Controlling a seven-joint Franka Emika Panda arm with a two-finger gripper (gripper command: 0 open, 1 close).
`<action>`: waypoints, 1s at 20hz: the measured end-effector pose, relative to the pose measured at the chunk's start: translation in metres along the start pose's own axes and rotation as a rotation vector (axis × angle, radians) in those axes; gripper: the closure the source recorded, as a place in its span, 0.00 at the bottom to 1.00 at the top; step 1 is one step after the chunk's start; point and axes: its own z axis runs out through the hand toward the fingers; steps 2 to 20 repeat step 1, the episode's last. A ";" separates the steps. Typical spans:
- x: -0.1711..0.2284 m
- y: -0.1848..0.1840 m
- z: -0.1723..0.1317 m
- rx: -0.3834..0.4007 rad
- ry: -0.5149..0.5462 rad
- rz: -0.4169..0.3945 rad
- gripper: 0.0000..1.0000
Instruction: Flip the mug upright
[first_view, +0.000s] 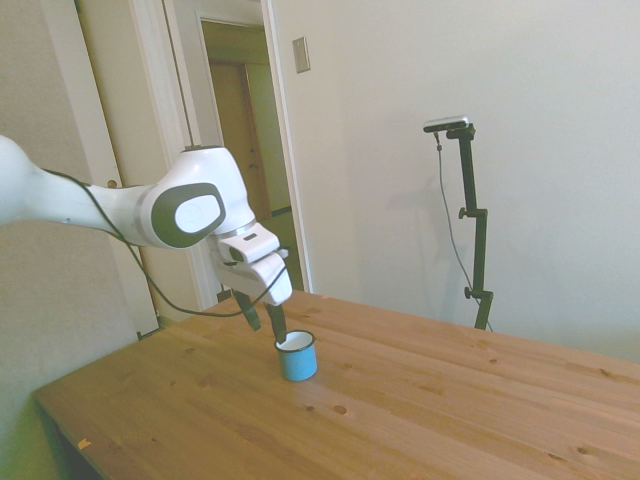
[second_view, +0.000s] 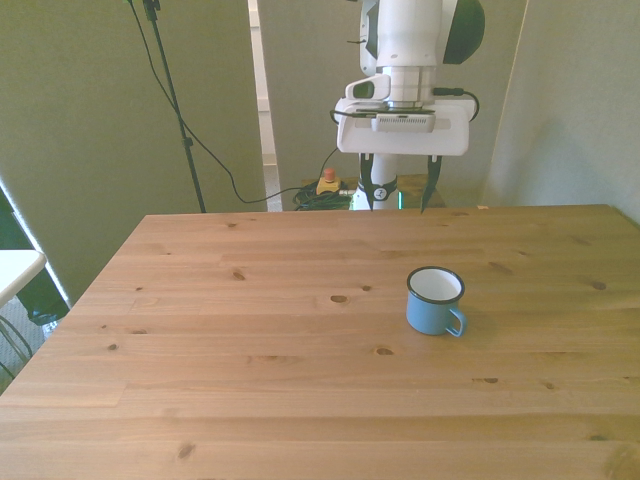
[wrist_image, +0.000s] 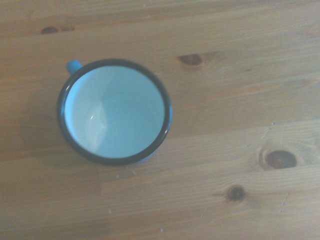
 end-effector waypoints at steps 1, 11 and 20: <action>-0.009 0.001 -0.001 0.000 0.002 -0.015 0.00; -0.009 0.001 -0.001 0.000 0.002 -0.015 0.00; -0.009 0.001 -0.001 0.000 0.002 -0.015 0.00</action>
